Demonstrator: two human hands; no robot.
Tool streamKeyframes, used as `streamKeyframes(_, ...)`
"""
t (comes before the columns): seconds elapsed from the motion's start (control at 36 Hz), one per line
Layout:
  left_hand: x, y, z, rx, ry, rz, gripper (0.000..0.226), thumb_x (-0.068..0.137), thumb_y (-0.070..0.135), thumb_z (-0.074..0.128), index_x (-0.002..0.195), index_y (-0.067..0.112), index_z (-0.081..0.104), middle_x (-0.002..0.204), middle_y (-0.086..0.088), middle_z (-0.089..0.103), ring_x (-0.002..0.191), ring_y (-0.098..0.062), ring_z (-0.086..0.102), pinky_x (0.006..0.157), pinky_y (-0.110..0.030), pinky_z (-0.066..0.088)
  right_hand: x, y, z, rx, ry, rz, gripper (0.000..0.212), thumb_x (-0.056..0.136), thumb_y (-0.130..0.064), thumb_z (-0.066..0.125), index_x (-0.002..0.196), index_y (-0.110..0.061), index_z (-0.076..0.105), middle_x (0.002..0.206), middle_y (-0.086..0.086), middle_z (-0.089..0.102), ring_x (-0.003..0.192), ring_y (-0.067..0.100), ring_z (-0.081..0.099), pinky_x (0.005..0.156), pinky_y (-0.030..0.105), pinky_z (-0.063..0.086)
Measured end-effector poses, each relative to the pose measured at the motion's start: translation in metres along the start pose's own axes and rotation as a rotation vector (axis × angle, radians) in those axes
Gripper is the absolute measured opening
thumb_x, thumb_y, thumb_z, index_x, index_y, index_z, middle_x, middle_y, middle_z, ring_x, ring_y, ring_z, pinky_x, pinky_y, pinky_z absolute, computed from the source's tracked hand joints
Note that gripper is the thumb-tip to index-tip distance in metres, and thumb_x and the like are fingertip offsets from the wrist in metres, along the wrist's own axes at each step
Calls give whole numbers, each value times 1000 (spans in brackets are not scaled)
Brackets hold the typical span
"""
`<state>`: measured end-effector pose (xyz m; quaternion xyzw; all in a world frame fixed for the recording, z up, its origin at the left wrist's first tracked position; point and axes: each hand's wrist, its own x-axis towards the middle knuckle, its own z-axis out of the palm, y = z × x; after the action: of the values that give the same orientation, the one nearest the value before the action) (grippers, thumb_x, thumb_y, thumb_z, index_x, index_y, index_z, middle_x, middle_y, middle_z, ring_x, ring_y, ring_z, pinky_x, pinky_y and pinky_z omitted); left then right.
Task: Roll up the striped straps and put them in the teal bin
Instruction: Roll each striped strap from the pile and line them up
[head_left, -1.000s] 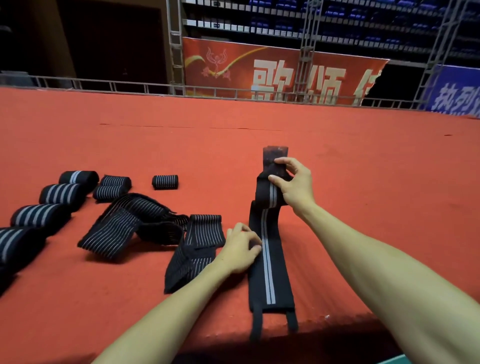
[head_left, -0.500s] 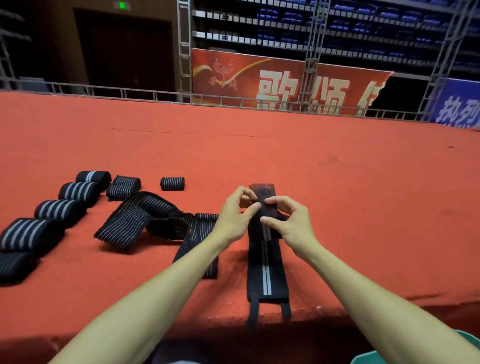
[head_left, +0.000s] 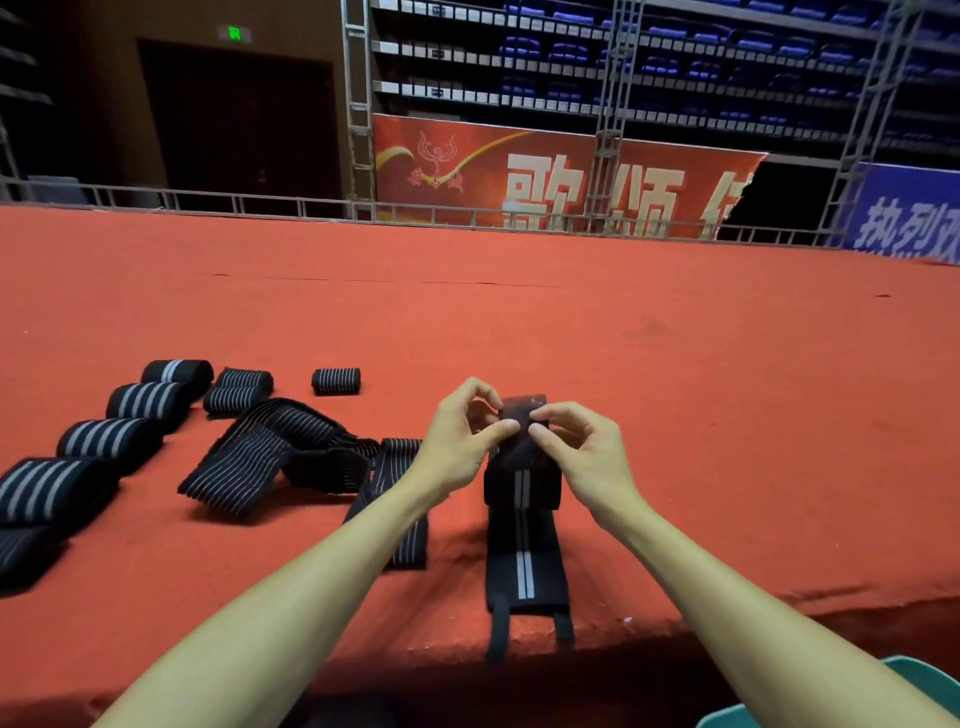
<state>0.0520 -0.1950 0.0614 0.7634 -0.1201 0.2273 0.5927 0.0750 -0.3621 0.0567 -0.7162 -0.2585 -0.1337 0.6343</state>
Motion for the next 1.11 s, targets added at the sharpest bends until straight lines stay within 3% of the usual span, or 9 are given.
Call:
streamKeyframes(0.31,9,-2,-4,18,-71,-37,31,90,10,69,116,21,57,68,8,61,66,-5,59,76,-28,52,11,-4,-1,-56,26,-11,24,83,3,71,77,-19,68,73,11,72,67,16,64,65,39,52)
streamKeyframes(0.36,10,-2,-4,19,-75,-71,25,91,11,69,112,23,62,76,3,65,74,-8,62,79,-34,55,10,-4,0,-82,9,-12,28,85,3,69,76,-23,66,72,10,72,66,16,64,63,42,53)
streamKeyframes(0.47,11,-2,-3,-38,-56,-119,20,88,5,70,95,23,64,87,2,67,78,-6,63,68,-24,54,9,-5,3,-102,5,-3,32,86,3,67,76,-27,62,73,12,71,65,15,62,61,40,51)
streamKeyframes(0.58,12,0,-1,-69,-14,-123,23,85,-4,70,82,17,61,72,7,62,63,2,59,61,-20,51,7,-3,5,-94,12,18,33,88,1,65,79,-30,56,70,15,70,62,20,60,57,40,47)
streamKeyframes(0.69,12,0,0,-34,-16,-98,23,86,-5,68,77,14,60,61,7,57,54,1,53,58,-17,48,8,-1,4,-75,32,79,37,87,-3,68,95,-32,46,67,10,71,55,16,58,55,33,44)
streamKeyframes(0.75,12,-1,-1,-10,-18,-90,21,87,-3,69,78,15,62,61,6,58,53,0,53,59,-17,46,10,-1,4,-68,7,115,31,88,-4,68,103,-26,52,71,11,72,60,15,61,61,39,50)
streamKeyframes(0.83,13,-4,-2,11,-24,-89,21,86,0,70,76,18,64,59,10,60,56,-4,54,62,-23,46,12,2,1,-117,-26,122,13,88,-6,68,94,-17,66,74,7,74,69,16,67,71,46,56)
streamKeyframes(1.0,14,-8,-1,-4,-31,-81,21,86,2,71,77,19,65,61,10,60,61,-8,54,67,-32,49,13,0,2,-76,-41,135,15,92,-4,63,90,-18,67,78,3,75,72,11,69,65,34,53)
streamKeyframes(1.11,14,-10,0,-11,-48,-68,28,84,2,72,72,26,65,71,4,64,66,-12,59,69,-37,53,12,0,1,-60,-66,126,17,91,-8,66,97,-24,66,80,12,74,72,21,64,64,49,57)
